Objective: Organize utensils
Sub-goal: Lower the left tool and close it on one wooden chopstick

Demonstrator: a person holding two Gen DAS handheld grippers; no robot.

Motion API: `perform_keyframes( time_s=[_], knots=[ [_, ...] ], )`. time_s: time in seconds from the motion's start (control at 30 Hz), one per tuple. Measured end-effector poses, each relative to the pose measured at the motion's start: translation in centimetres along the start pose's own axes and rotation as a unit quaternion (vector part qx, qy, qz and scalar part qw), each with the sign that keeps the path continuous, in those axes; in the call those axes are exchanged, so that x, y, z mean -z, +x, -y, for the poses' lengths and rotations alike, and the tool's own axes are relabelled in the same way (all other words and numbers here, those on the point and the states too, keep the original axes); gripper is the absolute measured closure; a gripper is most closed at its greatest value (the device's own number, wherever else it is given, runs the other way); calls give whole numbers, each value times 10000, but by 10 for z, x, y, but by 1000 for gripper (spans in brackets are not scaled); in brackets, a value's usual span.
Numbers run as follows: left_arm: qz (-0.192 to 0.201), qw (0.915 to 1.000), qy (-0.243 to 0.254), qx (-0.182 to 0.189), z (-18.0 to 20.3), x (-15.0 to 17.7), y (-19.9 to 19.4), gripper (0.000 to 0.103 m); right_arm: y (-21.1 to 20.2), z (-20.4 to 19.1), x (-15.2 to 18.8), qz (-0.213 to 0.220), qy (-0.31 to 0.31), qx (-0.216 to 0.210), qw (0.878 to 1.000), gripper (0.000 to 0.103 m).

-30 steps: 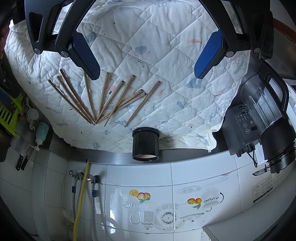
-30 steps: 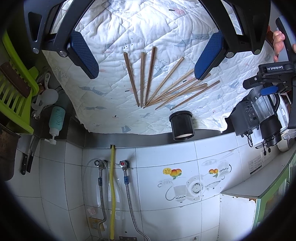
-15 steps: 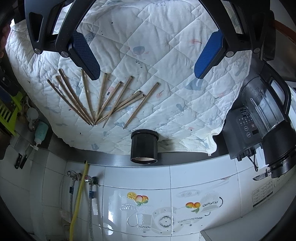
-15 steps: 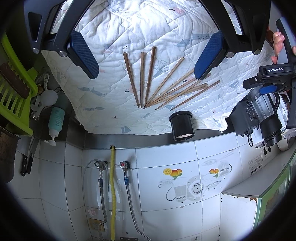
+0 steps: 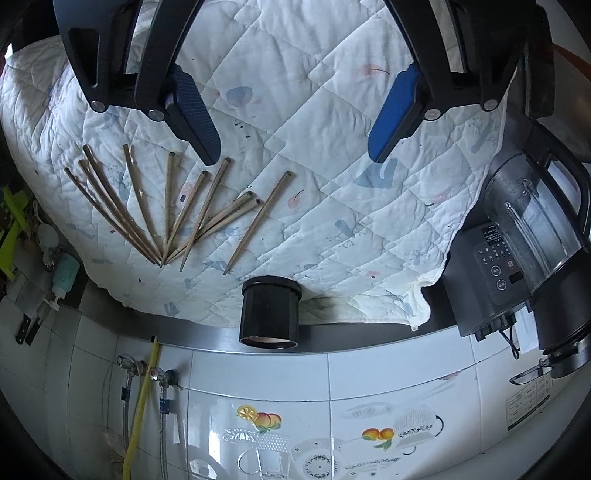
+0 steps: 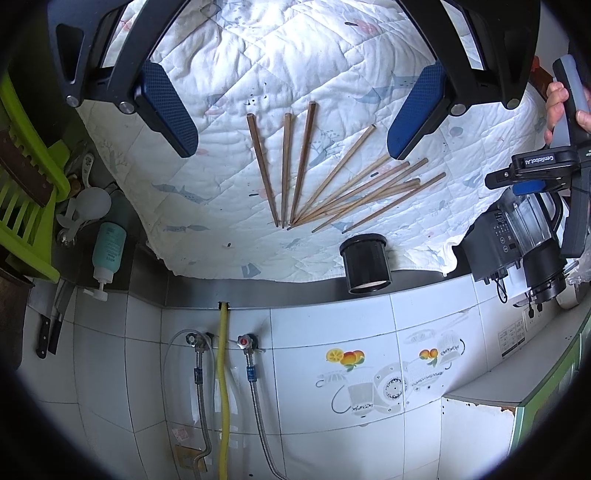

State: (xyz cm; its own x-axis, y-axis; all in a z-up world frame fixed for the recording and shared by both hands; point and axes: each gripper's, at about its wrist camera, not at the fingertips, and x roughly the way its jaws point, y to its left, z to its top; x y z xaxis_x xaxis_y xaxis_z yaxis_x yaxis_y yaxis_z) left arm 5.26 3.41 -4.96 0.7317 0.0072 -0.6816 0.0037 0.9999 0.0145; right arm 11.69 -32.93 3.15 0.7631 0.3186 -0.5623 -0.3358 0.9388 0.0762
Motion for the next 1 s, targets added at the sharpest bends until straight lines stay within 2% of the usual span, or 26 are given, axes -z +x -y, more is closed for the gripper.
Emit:
perform_keyframes(
  time_s=[0.1,0.23,0.4,0.6,0.83,0.93,1.0],
  knots=[
    [-134,9998,124,110,2,-3,21,32,7,4,5,-103,47,-26,9999,0],
    [-290,9990,199,281,1,-9,54,37,17,11,9,-241,162,-29,9996,0],
    [-528,9973,363,363,0,-17,93,52,32,22,14,-387,377,-55,9985,4],
    [-751,9951,448,469,-1,-24,132,57,50,33,19,-624,532,-24,9966,10],
    [-701,9940,605,584,3,-27,146,63,69,37,22,-805,549,16,9952,14],
    [-666,9936,603,683,3,-26,146,69,77,38,24,-884,568,14,9945,15],
    [-647,9930,623,766,4,-26,144,79,81,37,25,-913,569,4,9942,16]
  ],
)
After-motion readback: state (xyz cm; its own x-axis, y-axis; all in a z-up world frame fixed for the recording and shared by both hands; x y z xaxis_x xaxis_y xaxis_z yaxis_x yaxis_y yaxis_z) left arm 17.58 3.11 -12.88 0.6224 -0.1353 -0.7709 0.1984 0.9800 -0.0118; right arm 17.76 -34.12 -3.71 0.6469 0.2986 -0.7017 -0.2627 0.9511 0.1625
